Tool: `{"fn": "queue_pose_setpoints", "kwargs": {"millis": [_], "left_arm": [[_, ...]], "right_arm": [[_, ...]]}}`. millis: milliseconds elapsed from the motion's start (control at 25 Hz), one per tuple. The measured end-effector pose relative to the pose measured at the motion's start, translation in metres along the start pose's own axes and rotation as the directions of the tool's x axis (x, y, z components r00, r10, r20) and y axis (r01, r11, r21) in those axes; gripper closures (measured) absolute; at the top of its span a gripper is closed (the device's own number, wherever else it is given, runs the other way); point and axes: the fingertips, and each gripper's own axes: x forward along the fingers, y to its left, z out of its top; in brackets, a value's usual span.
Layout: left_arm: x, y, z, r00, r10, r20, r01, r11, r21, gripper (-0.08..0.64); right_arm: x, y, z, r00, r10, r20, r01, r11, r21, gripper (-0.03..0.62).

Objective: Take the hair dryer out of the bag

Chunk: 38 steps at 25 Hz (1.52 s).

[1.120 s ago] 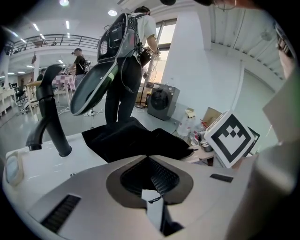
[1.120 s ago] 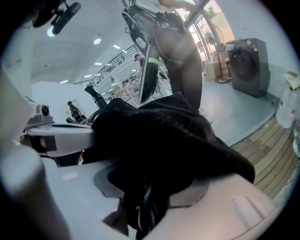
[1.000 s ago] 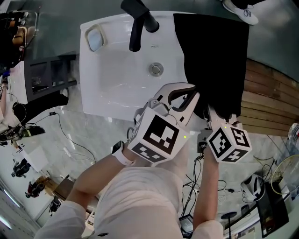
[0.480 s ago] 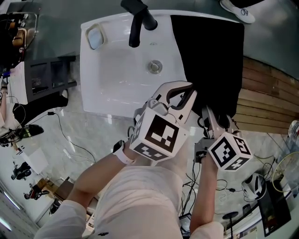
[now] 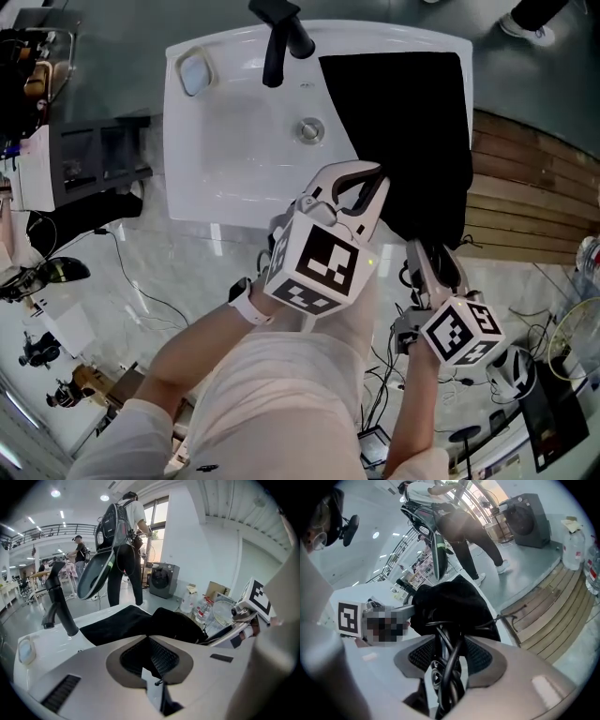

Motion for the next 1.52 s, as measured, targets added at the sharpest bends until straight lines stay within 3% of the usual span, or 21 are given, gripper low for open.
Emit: {"fn": "queue_pose_setpoints", "kwargs": {"millis": [240, 440, 600, 760, 1240, 1320, 1440, 1520], "left_arm": [[-0.009, -0.009, -0.006, 1.0, 0.009, -0.017, -0.009, 1.0, 0.01, 0.543], [-0.015, -0.011, -0.013, 0.999, 0.034, -0.03, -0.033, 0.999, 0.015, 0.543], [-0.022, -0.006, -0.018, 0.998, 0.055, -0.036, -0.055, 0.999, 0.005, 0.543], [-0.024, 0.0, -0.02, 0.998, 0.058, -0.036, -0.059, 0.998, -0.016, 0.543], [-0.028, 0.011, -0.032, 1.0, -0.007, -0.022, 0.003, 0.982, -0.187, 0.543], [-0.027, 0.014, -0.035, 1.0, -0.022, -0.006, 0.02, 0.972, -0.234, 0.541], [-0.025, 0.019, -0.04, 0.997, -0.07, 0.032, 0.077, 0.92, -0.384, 0.516], [-0.029, 0.024, -0.041, 0.996, -0.08, 0.049, 0.094, 0.896, -0.434, 0.472]], "right_arm": [[-0.029, 0.001, -0.015, 0.999, 0.04, -0.001, -0.04, 0.997, 0.064, 0.396], [-0.046, -0.004, -0.024, 0.996, 0.087, 0.01, -0.088, 0.978, 0.189, 0.4], [-0.056, -0.006, -0.029, 0.99, 0.14, 0.028, -0.141, 0.941, 0.307, 0.402], [-0.062, 0.005, -0.03, 0.979, 0.201, 0.036, -0.2, 0.914, 0.352, 0.403], [-0.077, 0.02, -0.034, 0.936, 0.335, 0.111, -0.345, 0.798, 0.494, 0.411], [-0.076, 0.021, -0.035, 0.928, 0.351, 0.124, -0.363, 0.776, 0.516, 0.413], [-0.076, 0.021, -0.036, 0.917, 0.375, 0.139, -0.387, 0.744, 0.546, 0.414], [-0.076, 0.021, -0.037, 0.912, 0.384, 0.145, -0.396, 0.729, 0.558, 0.416]]}}
